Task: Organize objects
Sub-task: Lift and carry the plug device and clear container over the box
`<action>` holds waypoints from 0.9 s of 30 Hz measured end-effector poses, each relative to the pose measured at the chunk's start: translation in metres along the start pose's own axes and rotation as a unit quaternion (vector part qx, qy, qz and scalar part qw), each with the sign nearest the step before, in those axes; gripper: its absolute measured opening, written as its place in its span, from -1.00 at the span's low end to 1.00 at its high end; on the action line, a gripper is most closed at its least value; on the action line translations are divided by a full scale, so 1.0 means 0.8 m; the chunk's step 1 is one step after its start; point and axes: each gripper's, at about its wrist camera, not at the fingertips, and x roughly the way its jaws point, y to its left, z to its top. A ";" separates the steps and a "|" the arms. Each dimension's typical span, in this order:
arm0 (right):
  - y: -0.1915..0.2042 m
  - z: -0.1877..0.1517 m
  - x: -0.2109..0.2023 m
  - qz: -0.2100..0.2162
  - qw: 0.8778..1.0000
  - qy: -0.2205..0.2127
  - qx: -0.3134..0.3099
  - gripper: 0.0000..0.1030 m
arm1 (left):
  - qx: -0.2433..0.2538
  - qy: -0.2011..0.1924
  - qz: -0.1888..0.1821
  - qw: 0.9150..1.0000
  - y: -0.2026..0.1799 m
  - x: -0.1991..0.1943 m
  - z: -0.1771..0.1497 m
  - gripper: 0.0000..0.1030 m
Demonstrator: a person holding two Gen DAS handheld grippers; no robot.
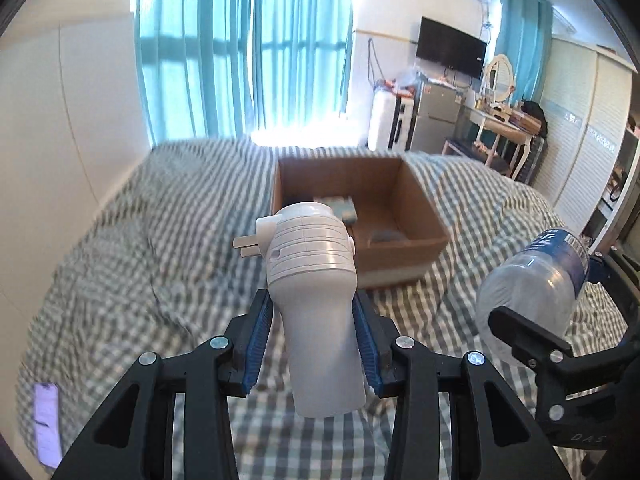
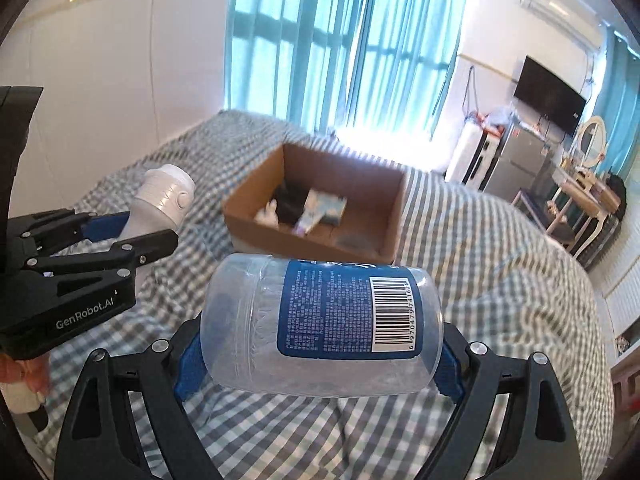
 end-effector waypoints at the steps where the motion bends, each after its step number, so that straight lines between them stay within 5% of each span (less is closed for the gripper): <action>1: -0.003 0.005 -0.004 0.001 1.000 -0.005 0.002 0.72 | 0.000 -0.005 0.001 1.000 0.000 -0.003 0.008 -0.20; 13: -0.036 0.091 0.010 -0.004 0.999 -0.048 0.016 0.71 | 0.022 -0.040 -0.006 0.999 -0.006 0.018 0.101 -0.20; 27: -0.100 0.154 0.171 0.034 0.995 -0.011 0.091 0.71 | 0.034 -0.002 -0.014 0.999 -0.004 0.158 0.155 -0.20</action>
